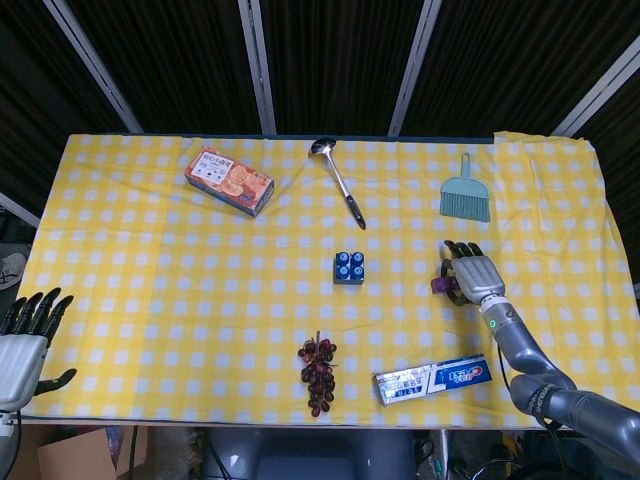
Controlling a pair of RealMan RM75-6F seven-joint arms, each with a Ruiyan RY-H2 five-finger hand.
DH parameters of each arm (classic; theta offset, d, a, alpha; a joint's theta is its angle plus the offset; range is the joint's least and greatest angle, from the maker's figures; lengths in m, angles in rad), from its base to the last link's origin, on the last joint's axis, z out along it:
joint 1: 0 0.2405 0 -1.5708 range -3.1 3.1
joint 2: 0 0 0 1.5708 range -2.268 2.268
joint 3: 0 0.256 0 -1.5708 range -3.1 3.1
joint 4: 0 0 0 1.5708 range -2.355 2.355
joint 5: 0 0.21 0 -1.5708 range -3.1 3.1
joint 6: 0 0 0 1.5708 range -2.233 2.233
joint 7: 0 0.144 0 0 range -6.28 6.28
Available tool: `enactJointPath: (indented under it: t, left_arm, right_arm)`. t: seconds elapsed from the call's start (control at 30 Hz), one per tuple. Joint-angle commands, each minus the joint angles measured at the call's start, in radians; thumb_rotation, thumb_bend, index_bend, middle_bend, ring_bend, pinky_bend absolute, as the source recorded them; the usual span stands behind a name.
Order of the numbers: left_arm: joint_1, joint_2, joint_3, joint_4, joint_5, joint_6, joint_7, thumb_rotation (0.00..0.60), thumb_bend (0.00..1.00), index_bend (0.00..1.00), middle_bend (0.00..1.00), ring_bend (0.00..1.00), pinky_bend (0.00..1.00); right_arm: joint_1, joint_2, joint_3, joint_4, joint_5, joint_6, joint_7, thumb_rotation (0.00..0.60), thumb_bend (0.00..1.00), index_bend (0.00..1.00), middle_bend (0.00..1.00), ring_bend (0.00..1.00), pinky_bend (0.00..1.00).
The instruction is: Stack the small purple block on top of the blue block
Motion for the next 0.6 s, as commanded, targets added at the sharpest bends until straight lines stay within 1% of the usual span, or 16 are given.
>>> enactJointPath:
  t: [0.03, 0.13, 0.23, 0.33, 0.43, 0.5, 0.6]
  left_arm:
    - [-0.001, 0.001, 0.001, -0.001, 0.001, -0.002, -0.004, 0.600, 0.00, 0.04, 0.00, 0.00, 0.04]
    - [-0.002, 0.003, 0.003, -0.005, 0.003, -0.006, -0.013, 0.600, 0.00, 0.04, 0.00, 0.00, 0.04]
    - [-0.005, 0.007, 0.006, -0.005, 0.010, -0.012, -0.030, 0.600, 0.00, 0.04, 0.00, 0.00, 0.04]
    - [-0.009, 0.012, 0.008, -0.002, 0.015, -0.018, -0.053, 0.600, 0.00, 0.04, 0.00, 0.00, 0.04]
    - [-0.012, 0.020, 0.009, 0.004, 0.018, -0.025, -0.084, 0.600, 0.00, 0.04, 0.00, 0.00, 0.04]
    - [-0.014, 0.024, 0.010, 0.009, 0.019, -0.030, -0.106, 0.600, 0.00, 0.04, 0.00, 0.00, 0.04]
    - [-0.019, 0.028, 0.010, 0.018, 0.019, -0.039, -0.129, 0.600, 0.00, 0.04, 0.00, 0.00, 0.04]
  right_arm:
    - [-0.003, 0.008, 0.001, -0.021, -0.011, 0.018, -0.006, 0.600, 0.44, 0.56, 0.00, 0.01, 0.00]
    - [0.000, 0.033, 0.007, -0.077, -0.014, 0.048, -0.038, 0.600, 0.44, 0.56, 0.00, 0.01, 0.00]
    - [0.010, 0.064, 0.018, -0.150, 0.013, 0.074, -0.096, 0.600, 0.44, 0.56, 0.00, 0.01, 0.00]
    - [0.026, 0.093, 0.026, -0.228, 0.069, 0.096, -0.174, 0.600, 0.44, 0.56, 0.00, 0.01, 0.00]
    - [0.050, 0.115, 0.031, -0.324, 0.152, 0.132, -0.279, 0.600, 0.44, 0.56, 0.00, 0.01, 0.00]
    - [0.073, 0.121, 0.033, -0.383, 0.216, 0.157, -0.352, 0.600, 0.44, 0.56, 0.00, 0.01, 0.00]
    - [0.109, 0.116, 0.039, -0.440, 0.294, 0.192, -0.436, 0.600, 0.44, 0.56, 0.00, 0.01, 0.00]
